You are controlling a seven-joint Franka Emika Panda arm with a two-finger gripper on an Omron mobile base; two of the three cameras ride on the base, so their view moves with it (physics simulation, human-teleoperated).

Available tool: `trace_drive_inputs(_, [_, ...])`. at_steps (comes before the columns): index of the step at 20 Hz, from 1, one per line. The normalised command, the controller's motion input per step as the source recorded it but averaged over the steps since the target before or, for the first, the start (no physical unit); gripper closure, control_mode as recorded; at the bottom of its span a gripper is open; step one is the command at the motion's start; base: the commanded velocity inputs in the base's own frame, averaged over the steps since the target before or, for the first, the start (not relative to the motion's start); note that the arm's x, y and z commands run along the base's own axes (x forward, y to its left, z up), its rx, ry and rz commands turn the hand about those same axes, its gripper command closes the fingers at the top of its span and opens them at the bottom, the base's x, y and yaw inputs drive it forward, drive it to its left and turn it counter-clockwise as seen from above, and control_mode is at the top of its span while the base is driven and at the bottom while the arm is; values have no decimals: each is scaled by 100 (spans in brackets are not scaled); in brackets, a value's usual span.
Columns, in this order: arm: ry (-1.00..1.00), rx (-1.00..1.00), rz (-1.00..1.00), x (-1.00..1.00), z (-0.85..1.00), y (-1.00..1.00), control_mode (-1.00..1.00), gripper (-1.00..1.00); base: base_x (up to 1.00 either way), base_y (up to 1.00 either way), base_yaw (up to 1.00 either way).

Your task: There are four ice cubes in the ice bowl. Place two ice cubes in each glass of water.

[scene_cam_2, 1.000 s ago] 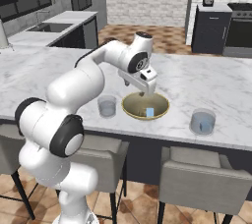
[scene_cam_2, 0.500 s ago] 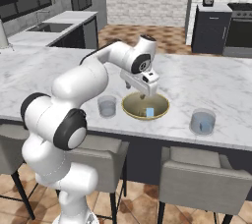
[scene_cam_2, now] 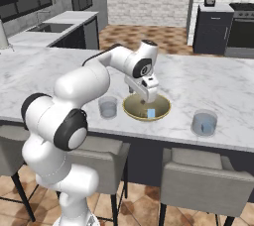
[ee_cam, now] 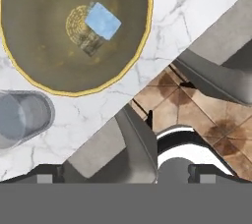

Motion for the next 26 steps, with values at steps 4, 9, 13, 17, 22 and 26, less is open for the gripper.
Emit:
trace_drive_inputs(4, [18, 0, -21, 2, -5, 0, -100, -100, 0, 0, 0])
trace_drive_inputs(9, [20, 0, -12, 1, -11, -6, -100, -100, 0, 0, 0])
trace_drive_inputs(13, [18, 0, -4, 4, -30, -10, -100, -100, 0, 0, 0])
trace_drive_inputs(17, [8, 0, -7, 7, -30, -8, -100, -100, 0, 0, 0])
trace_drive_inputs(22, [0, 0, -7, 18, -25, -1, -100, -100, 0, 0, 0])
trace_drive_inputs(26, [0, 0, -11, 26, -21, 0, -100, -100, 0, 0, 0])
